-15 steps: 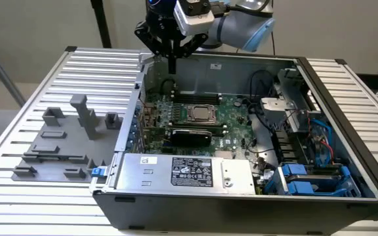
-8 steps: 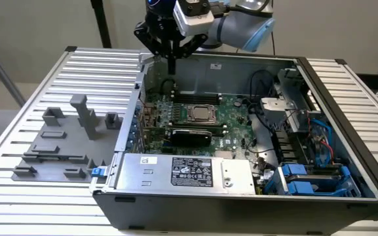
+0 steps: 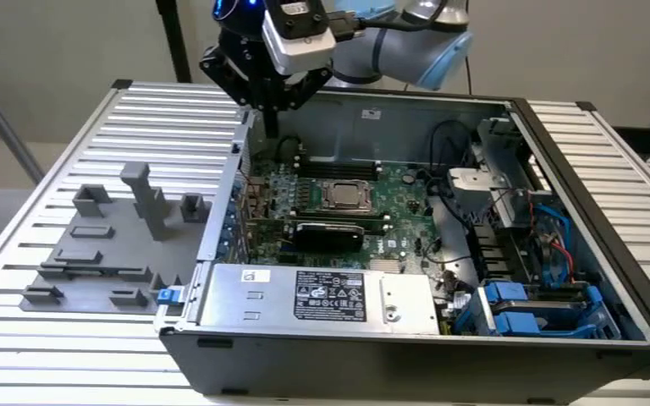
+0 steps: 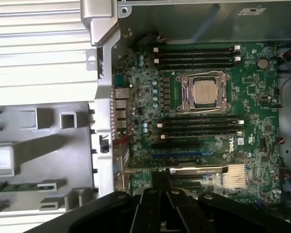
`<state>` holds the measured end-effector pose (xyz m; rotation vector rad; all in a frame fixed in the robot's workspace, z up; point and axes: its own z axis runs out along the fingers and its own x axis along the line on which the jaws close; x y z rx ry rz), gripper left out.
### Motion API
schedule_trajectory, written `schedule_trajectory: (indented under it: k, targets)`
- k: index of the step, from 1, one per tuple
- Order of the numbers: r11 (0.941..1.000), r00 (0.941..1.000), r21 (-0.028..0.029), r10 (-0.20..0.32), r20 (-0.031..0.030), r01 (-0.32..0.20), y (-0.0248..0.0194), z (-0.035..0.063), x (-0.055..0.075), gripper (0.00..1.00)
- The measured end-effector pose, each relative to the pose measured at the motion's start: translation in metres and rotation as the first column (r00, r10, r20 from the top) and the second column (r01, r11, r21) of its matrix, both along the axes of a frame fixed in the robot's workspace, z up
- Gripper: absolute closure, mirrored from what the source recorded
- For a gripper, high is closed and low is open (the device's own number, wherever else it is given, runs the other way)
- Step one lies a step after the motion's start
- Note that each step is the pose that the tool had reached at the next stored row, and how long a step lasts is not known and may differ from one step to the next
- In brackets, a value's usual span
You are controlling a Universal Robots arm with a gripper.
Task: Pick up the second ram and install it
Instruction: 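Reach for the second ram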
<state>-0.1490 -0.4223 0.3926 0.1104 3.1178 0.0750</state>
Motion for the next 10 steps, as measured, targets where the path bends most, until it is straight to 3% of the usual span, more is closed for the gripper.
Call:
schedule_trajectory:
  k: [5, 10]
  targets:
    - [1.0, 1.0, 0.0, 0.0, 0.001, 0.0, -0.0086, 0.0, -0.023, 1.0]
    - [1.0, 1.0, 0.0001, 0.0, 0.0012, 0.0, -0.0126, -0.0001, -0.045, 1.0]
